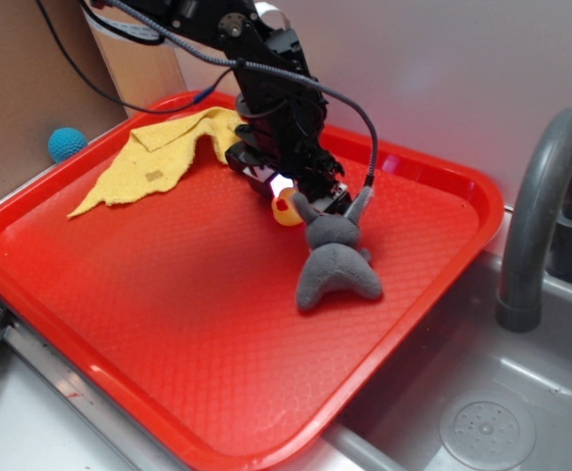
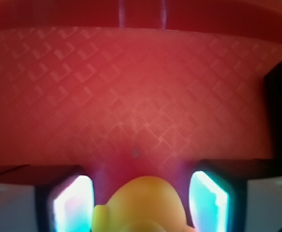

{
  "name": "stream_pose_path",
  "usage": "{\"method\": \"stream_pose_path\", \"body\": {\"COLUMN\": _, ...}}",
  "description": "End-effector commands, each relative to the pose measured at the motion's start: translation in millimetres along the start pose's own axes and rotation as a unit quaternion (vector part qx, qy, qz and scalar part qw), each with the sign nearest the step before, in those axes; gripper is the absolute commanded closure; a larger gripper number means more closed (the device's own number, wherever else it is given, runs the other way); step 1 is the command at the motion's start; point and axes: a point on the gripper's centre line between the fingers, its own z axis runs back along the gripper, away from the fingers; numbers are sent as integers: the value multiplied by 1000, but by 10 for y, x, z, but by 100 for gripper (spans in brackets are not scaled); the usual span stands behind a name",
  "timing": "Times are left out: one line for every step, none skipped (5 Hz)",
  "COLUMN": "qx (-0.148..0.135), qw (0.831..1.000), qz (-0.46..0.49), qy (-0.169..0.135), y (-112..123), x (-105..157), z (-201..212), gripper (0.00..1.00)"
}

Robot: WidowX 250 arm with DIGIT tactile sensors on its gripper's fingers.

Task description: Grab the yellow duck.

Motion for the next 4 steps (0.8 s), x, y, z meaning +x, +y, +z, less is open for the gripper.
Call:
{"method": "stream_pose_path", "body": {"qx": -5, "qw": 999, "qz": 22, "qy": -28, "y": 145, "x": 79, "z": 634, "gripper": 100}}
{"method": "stream_pose_path", "body": {"qx": -5, "qw": 991, "qz": 122, "qy": -46, "y": 386, "x": -51, "z": 1148, "gripper": 100}}
{"method": "stream_pose_path", "body": {"qx": -1, "qw": 985, "qz": 159, "qy": -65, "y": 506, "x": -265, "z": 1681, "gripper": 100}}
{"method": "stream_pose_path", "body": {"qx": 22, "qw": 982, "qz": 173, "qy": -79, "y": 577, "x": -487, "z": 2219, "gripper": 100}}
